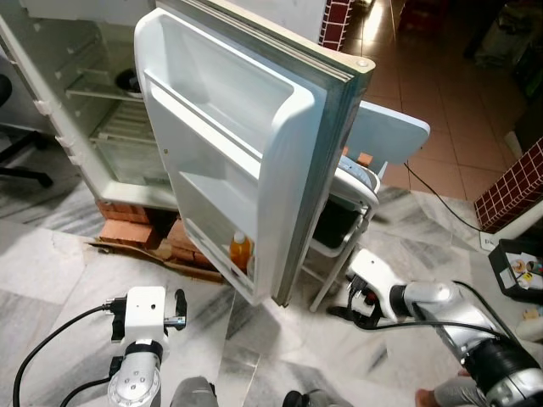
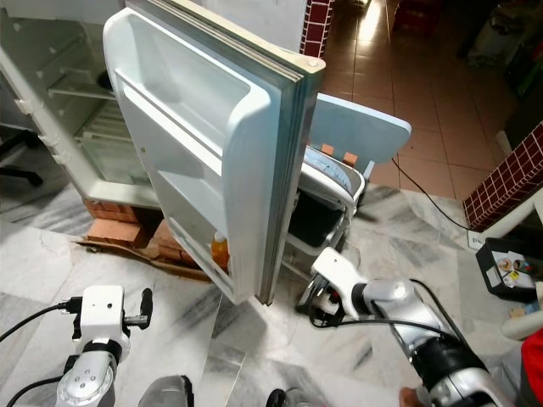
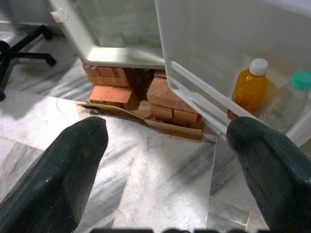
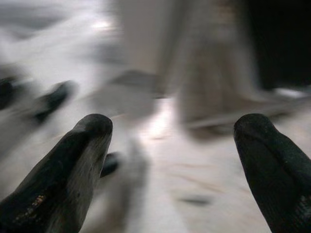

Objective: Restocking fridge

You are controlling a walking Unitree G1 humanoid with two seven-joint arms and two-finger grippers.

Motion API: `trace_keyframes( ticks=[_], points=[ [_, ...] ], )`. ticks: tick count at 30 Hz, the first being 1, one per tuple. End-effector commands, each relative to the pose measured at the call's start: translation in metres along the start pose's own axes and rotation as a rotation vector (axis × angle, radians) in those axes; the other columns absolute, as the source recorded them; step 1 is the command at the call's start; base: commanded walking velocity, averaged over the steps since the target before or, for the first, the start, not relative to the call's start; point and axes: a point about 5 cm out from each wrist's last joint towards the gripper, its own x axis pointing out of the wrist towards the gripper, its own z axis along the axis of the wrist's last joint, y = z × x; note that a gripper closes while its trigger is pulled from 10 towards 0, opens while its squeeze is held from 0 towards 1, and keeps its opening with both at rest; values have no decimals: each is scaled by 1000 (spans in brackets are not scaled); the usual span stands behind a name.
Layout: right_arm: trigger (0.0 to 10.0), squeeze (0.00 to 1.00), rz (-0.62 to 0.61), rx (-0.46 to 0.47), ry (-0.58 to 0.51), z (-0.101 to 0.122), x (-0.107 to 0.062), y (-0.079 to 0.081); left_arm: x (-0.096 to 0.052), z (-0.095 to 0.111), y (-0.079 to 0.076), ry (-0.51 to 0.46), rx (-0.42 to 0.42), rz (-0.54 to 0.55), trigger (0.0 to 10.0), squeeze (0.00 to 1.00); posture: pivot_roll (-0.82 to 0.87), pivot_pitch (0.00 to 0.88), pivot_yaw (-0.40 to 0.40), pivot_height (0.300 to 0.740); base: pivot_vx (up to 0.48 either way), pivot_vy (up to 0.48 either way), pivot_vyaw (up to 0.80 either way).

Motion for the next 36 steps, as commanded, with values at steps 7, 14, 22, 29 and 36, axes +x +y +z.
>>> trace_keyframes(
  ticks=[7, 14, 22, 29, 36],
  points=[
    [10000, 0, -301, 221, -347, 61, 2, -31, 2, -2, 0, 15, 17, -15, 10000, 0, 83, 83, -46, 740, 0, 0, 0],
    [10000, 0, -318, 315, -610, 108, 4, -27, 5, 2, -3, 4, 20, -20, 10000, 0, 88, 75, -52, 740, 0, 0, 0],
    [10000, 0, -330, 323, -637, 113, 6, -27, 6, 3, -3, -2, 14, -14, 10000, 0, 89, 73, -54, 740, 0, 0, 0],
    [10000, 0, -384, 339, -643, 112, 7, -32, 5, 3, -3, -3, 16, -15, 10000, 0, 89, 80, -47, 740, 0, 0, 0],
    [10000, 0, -211, 509, -824, 153, 14, -14, 5, 4, -5, -10, 21, -34, 10000, 0, 105, 80, -41, 740, 0, 0, 0]
  ],
)
